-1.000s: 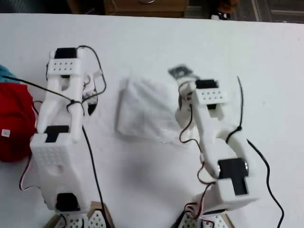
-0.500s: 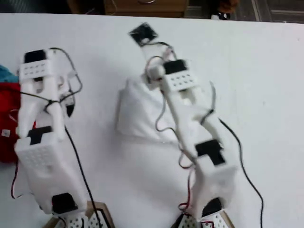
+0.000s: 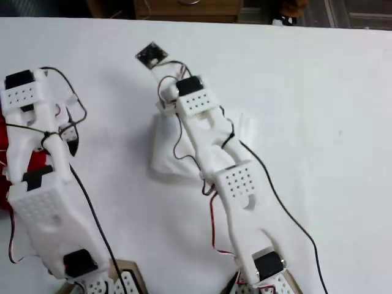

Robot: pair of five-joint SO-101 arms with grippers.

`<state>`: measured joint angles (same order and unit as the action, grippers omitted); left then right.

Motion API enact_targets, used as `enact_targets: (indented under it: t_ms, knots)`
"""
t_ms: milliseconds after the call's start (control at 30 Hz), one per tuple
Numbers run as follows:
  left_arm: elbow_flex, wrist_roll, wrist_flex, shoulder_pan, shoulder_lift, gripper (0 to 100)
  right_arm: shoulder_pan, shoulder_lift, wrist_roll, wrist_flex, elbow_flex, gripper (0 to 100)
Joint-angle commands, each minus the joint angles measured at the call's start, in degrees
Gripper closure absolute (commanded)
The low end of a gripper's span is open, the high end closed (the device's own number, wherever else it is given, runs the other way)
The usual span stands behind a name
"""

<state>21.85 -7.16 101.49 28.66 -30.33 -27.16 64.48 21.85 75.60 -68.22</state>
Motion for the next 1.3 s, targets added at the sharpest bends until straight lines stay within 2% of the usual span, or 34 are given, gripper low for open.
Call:
enact_targets:
  t_ms: [0, 167, 300, 467, 633, 767, 933, 1167, 1267]
  knots:
    - [-2.8, 0.4, 0.9, 0.5, 4.0, 92, -0.5, 0.8, 0.2, 7.0, -12.7, 97.9]
    - [-6.2, 0.4, 0.8, 0.4, 3.8, 92, 0.1, 0.6, 0.4, 18.1, -28.2, 97.5]
    - [-6.1, 0.2, 0.7, 0.4, 3.8, 92, 3.7, -4.1, 0.4, 25.6, -26.0, 97.4]
    - [-7.7, 0.3, 0.7, 0.3, 3.7, 92, 12.7, -9.8, 0.3, 26.0, -22.5, 95.8]
    - [-9.9, 0.4, 0.7, 0.0, 3.6, 92, 20.4, -18.9, 0.4, 26.0, -5.5, 82.0]
    - [-13.7, 0.4, -0.8, -2.5, 3.7, 92, 22.8, -29.0, 0.4, 25.9, 14.2, 82.1]
    - [-18.4, 0.1, -3.8, -6.2, 3.7, 92, 22.1, -40.2, 0.0, 25.8, 32.3, 81.9]
    - [-21.1, 0.3, -6.2, -7.1, 3.7, 92, 19.7, -44.4, -0.1, 25.6, 41.8, 81.8]
    - [-21.1, 0.4, -6.0, -7.0, 3.7, 92, 19.2, -44.4, -1.9, 22.2, 43.7, 81.7]
